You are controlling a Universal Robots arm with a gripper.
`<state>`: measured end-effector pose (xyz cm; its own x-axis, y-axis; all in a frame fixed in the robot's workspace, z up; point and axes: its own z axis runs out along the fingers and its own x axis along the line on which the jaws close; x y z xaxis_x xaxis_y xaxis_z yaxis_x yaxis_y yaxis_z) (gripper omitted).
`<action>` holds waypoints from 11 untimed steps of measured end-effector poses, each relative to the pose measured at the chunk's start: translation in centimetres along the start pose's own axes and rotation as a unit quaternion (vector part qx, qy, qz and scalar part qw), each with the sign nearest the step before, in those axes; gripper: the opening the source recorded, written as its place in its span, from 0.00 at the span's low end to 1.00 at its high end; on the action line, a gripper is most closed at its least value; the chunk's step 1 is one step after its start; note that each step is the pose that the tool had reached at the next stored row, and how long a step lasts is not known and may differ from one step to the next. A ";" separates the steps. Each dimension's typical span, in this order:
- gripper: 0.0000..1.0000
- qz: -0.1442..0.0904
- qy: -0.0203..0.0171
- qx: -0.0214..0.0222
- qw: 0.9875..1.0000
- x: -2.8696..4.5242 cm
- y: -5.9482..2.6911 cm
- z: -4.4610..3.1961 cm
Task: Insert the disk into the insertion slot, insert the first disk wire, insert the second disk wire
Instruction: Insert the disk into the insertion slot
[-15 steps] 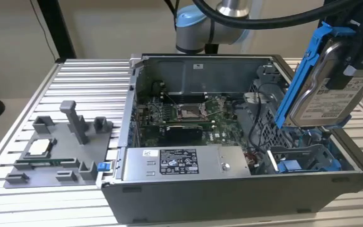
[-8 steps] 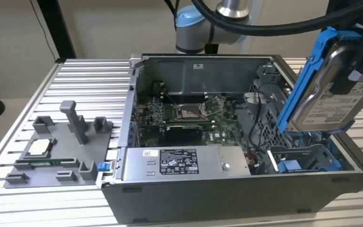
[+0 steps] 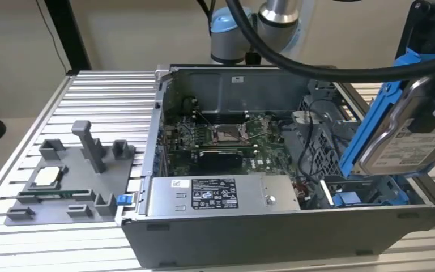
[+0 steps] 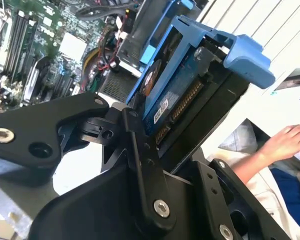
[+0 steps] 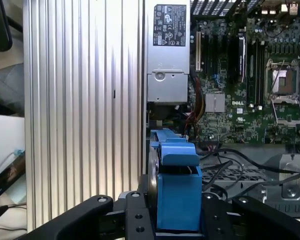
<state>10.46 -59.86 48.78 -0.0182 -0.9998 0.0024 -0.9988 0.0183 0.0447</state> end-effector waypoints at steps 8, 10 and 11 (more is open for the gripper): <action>0.00 0.000 0.000 0.000 1.000 0.17 -0.23 0.37; 0.00 0.000 0.000 0.000 1.000 0.17 -0.24 0.37; 0.00 0.000 0.000 0.000 1.000 0.17 -0.24 0.37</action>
<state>10.68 -60.04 48.40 -0.0182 -0.9998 0.0027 -0.9988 0.0183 0.0447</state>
